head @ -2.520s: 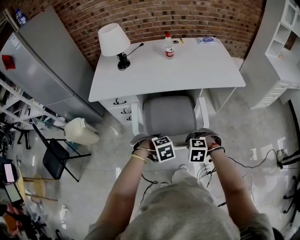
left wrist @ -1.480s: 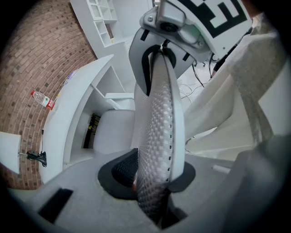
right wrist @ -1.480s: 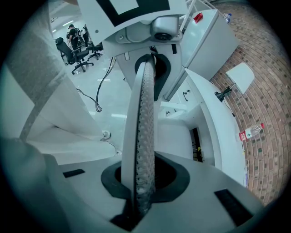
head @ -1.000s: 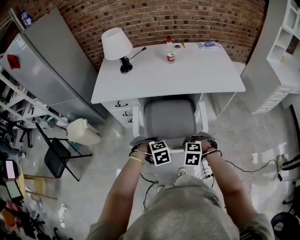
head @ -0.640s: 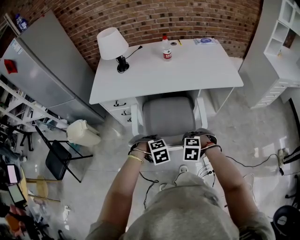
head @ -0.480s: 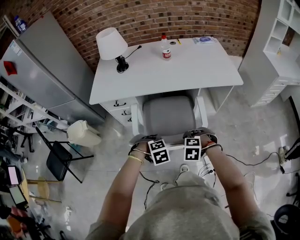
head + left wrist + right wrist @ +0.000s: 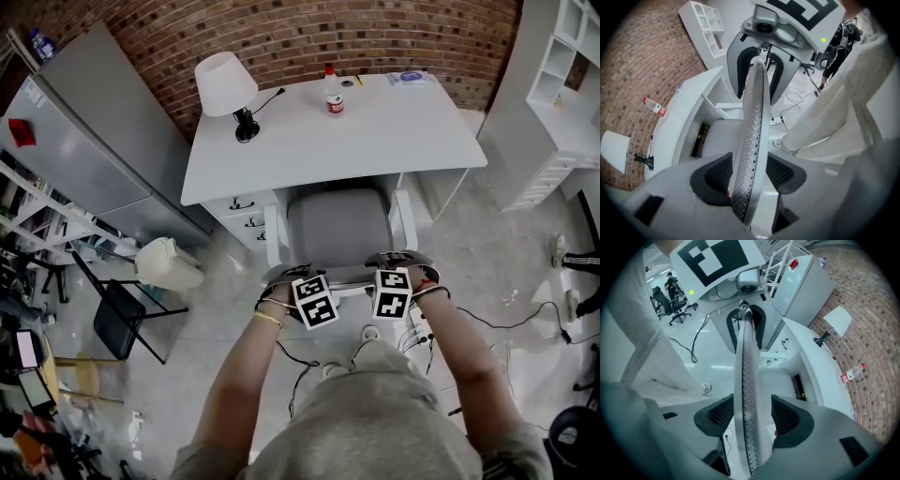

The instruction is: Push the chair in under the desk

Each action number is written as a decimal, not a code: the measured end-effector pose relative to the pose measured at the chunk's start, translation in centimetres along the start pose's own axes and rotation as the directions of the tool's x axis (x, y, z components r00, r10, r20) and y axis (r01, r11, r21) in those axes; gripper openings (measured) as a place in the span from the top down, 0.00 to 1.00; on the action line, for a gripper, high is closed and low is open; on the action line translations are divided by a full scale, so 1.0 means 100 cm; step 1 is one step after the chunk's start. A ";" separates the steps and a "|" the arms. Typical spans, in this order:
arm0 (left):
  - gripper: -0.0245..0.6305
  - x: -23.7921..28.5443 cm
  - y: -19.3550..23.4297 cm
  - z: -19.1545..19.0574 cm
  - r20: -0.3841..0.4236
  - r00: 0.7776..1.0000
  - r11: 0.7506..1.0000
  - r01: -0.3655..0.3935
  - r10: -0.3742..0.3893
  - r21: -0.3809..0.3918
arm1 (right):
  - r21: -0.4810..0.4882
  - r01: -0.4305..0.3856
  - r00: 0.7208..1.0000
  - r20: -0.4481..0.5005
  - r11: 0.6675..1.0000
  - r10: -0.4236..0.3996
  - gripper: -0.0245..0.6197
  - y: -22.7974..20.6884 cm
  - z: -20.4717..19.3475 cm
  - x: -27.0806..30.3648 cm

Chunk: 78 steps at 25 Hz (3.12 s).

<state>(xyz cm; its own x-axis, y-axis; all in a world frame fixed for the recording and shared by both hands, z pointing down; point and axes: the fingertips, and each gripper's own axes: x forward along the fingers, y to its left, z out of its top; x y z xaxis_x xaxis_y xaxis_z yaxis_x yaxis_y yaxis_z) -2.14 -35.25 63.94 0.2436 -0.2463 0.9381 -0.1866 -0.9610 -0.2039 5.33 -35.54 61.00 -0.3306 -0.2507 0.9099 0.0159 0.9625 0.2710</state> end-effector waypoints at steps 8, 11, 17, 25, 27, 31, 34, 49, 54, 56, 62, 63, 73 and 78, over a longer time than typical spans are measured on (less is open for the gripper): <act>0.64 -0.016 0.004 0.001 0.042 0.997 0.997 -0.072 0.071 0.010 | 0.031 0.052 0.998 0.027 0.998 -0.053 0.65 0.003 0.013 -0.011; 0.64 -0.025 0.003 0.005 0.056 0.994 0.995 -0.094 0.092 0.027 | 0.043 0.068 0.997 0.036 0.997 -0.069 0.65 0.005 0.017 -0.020; 0.64 -0.046 0.003 0.013 0.101 0.986 0.989 -0.141 0.136 0.040 | 0.072 0.111 0.992 0.052 0.991 -0.115 0.65 0.006 0.028 -0.033; 0.64 -0.067 0.000 0.022 0.158 0.968 0.980 -0.197 0.192 0.015 | 0.145 0.166 0.978 0.101 0.975 -0.182 0.65 0.009 0.041 -0.050; 0.64 -0.071 -0.003 0.022 0.170 0.966 0.980 -0.199 0.195 0.008 | 0.143 0.178 0.976 0.099 0.974 -0.193 0.65 0.012 0.042 -0.051; 0.64 -0.080 -0.006 0.019 0.181 0.962 0.978 -0.208 0.206 -0.009 | 0.153 0.193 0.973 0.094 0.969 -0.209 0.65 0.016 0.046 -0.054; 0.65 -0.085 -0.009 0.018 0.195 0.956 0.976 -0.215 0.218 -0.036 | 0.173 0.205 0.970 0.097 0.963 -0.224 0.65 0.018 0.048 -0.058; 0.72 -0.111 -0.014 0.015 0.302 0.902 0.931 -0.224 0.310 -0.287 | 0.331 0.275 0.931 0.140 0.902 -0.336 0.79 0.025 0.052 -0.078; 0.78 -0.124 -0.014 0.016 0.336 0.875 0.902 -0.216 0.349 -0.374 | 0.383 0.320 0.907 0.140 0.867 -0.397 0.89 0.024 0.053 -0.089; 0.80 -0.128 -0.015 0.016 0.344 0.865 0.892 -0.219 0.365 -0.396 | 0.405 0.330 0.898 0.145 0.853 -0.416 0.91 0.024 0.054 -0.092; 0.89 -0.140 -0.020 0.017 0.364 0.832 0.854 -0.226 0.419 -0.468 | 0.491 0.339 0.863 0.178 0.803 -0.473 0.92 0.022 0.061 -0.106; 0.89 -0.142 -0.021 0.017 0.371 0.824 0.847 -0.221 0.427 -0.484 | 0.508 0.335 0.857 0.186 0.793 -0.481 0.93 0.022 0.063 -0.109; 0.94 -0.163 -0.029 0.017 0.427 0.753 0.761 -0.147 0.500 -0.632 | 0.662 0.271 0.773 0.283 0.699 -0.568 0.95 0.027 0.082 -0.136; 0.95 -0.174 -0.033 0.013 0.444 0.712 0.718 -0.119 0.543 -0.686 | 0.732 0.205 0.732 0.327 0.650 -0.598 0.95 0.031 0.090 -0.148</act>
<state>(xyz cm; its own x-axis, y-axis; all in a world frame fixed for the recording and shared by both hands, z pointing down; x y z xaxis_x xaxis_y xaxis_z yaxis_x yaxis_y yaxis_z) -4.47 -27.99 47.94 0.4949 -0.7532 0.4332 -0.8161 -0.5742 -0.0661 1.78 -27.93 45.55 -0.5597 -0.7251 0.4011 -0.7478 0.6506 0.1327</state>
